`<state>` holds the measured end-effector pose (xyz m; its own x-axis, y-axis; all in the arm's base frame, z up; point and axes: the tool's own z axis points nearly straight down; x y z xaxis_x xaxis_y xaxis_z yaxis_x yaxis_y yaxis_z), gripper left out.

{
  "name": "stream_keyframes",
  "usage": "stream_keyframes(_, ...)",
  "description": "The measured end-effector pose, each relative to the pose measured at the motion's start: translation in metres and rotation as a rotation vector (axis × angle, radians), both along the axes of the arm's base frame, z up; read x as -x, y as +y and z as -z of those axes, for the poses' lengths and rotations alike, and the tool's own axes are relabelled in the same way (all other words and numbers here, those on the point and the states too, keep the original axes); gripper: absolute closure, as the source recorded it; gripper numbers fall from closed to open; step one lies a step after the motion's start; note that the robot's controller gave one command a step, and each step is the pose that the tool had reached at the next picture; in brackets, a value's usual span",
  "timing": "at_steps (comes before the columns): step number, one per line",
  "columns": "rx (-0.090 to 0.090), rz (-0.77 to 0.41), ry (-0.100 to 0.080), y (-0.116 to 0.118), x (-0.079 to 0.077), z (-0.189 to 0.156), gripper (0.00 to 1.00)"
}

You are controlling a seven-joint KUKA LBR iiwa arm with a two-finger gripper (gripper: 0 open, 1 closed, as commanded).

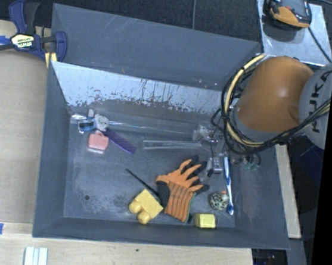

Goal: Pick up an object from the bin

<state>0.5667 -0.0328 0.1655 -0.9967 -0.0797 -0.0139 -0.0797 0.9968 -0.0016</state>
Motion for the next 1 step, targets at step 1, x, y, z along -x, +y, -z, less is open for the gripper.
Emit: stream_keyframes(1,-0.001,-0.187,0.0,-0.0109,-0.0236,0.0063,0.0)
